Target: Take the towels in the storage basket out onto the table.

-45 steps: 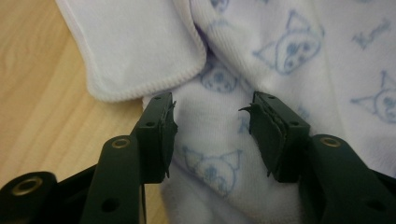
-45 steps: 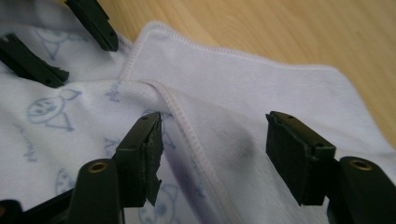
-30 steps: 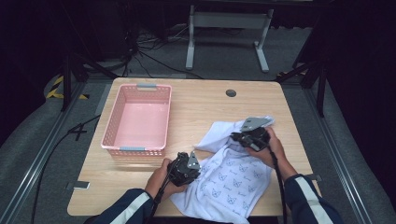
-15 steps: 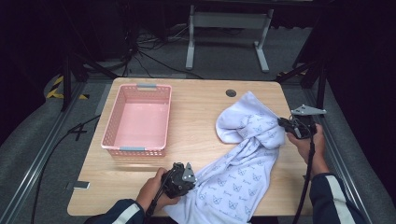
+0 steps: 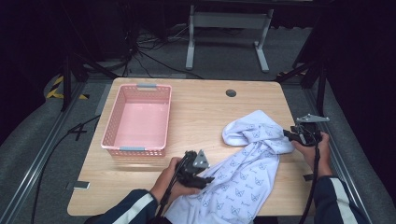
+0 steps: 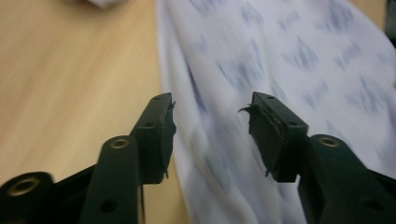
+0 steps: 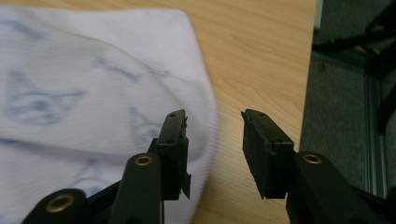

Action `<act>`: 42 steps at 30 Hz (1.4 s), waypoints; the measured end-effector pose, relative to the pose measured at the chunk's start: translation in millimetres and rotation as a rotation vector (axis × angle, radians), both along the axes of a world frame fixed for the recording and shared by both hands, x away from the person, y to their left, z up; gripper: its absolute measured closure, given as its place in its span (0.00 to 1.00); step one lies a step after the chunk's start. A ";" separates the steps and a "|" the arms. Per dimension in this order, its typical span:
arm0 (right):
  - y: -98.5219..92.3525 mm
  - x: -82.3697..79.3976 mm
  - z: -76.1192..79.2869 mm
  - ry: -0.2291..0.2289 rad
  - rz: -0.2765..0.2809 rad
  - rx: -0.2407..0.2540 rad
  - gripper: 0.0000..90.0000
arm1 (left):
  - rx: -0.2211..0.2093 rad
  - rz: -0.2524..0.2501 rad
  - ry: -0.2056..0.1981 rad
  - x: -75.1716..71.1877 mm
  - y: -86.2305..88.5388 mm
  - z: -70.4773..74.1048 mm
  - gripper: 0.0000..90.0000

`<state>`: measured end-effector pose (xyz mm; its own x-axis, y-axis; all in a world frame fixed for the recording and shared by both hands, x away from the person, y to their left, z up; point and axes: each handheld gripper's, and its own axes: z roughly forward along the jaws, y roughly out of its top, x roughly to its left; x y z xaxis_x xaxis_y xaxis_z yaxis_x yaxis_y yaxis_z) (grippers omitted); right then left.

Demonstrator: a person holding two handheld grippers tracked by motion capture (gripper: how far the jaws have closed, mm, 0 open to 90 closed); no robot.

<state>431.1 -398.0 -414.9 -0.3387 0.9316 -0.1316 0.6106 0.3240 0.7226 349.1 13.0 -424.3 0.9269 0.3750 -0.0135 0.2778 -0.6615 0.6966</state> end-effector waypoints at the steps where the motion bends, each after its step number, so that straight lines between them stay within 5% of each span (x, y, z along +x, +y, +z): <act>1: 3.5 -6.7 4.3 -0.018 0.021 -0.005 0.64 | -0.007 0.017 -0.021 8.8 -7.7 1.5 0.49; 3: 13.7 -23.0 11.8 -0.049 0.075 0.011 0.64 | 0.002 0.052 -0.061 27.4 -22.8 0.9 0.48; 5: 25.9 -41.0 15.2 -0.062 0.174 0.033 0.63 | -0.028 0.091 -0.010 49.5 -35.1 -3.4 0.47; 6: 31.7 -49.1 14.2 -0.055 0.205 0.038 0.63 | -0.024 0.124 -0.029 58.3 -41.4 -6.0 0.45; 8: 44.6 -64.4 7.6 -0.017 0.286 0.064 0.61 | -0.072 0.172 0.028 78.5 -51.2 -12.8 0.46; 10: 51.7 -72.8 1.1 0.000 0.315 0.073 0.59 | -0.059 0.185 0.025 85.1 -55.9 -15.2 0.44; 12: 64.6 -84.9 -9.8 0.035 0.407 0.086 0.54 | -0.061 0.222 0.031 98.2 -63.5 -22.3 0.44; 14: 73.5 -90.3 -16.9 0.060 0.440 0.080 0.53 | -0.030 0.230 0.023 107.4 -69.3 -28.3 0.43; 16: 79.8 -91.6 -23.8 0.081 0.459 0.097 0.53 | -0.042 0.238 0.070 115.6 -73.6 -33.9 0.45; 17: 82.6 -91.3 -27.7 0.092 0.463 0.072 0.53 | -0.016 0.251 0.056 118.9 -76.6 -36.1 0.47; 19: 85.9 -91.5 -34.0 0.110 0.468 0.050 0.53 | -0.029 0.255 0.050 125.2 -78.6 -37.3 0.55; 23: 82.8 -91.5 -40.1 0.126 0.447 0.036 0.53 | 0.002 0.286 -0.016 136.2 -80.6 -37.4 0.88; 25: 78.8 -91.4 -39.2 0.127 0.424 0.026 0.53 | 0.032 0.345 -0.044 146.4 -75.1 -35.7 0.92; 27: 72.6 -90.5 -38.1 0.131 0.399 0.016 0.53 | 0.032 0.345 -0.044 146.4 -75.1 -35.7 0.93; 30: 65.7 -89.0 -36.7 0.134 0.362 0.001 0.52 | 0.005 0.416 -0.048 157.9 -64.0 -33.1 0.94; 32: 51.0 -84.8 -33.5 0.130 0.290 -0.038 0.52 | -0.018 0.486 -0.062 166.7 -52.1 -26.7 0.94; 38: 19.4 -73.7 -30.9 0.111 0.164 -0.088 0.53 | -0.071 0.588 -0.125 174.2 -30.8 -15.1 0.93; 40: 5.8 -68.8 -29.3 0.128 0.117 -0.088 0.53 | -0.081 0.627 -0.125 177.5 -22.4 -12.7 0.93; 42: -3.3 -67.0 -27.9 0.141 0.085 -0.090 0.53 | -0.098 0.669 -0.079 183.2 -14.0 -13.9 0.85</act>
<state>364.0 -401.3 -442.9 -0.4363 0.8856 -0.1590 0.6716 0.4381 0.5975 532.3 -1.0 -438.2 0.4952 0.8686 -0.0184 0.5514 -0.2978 0.7792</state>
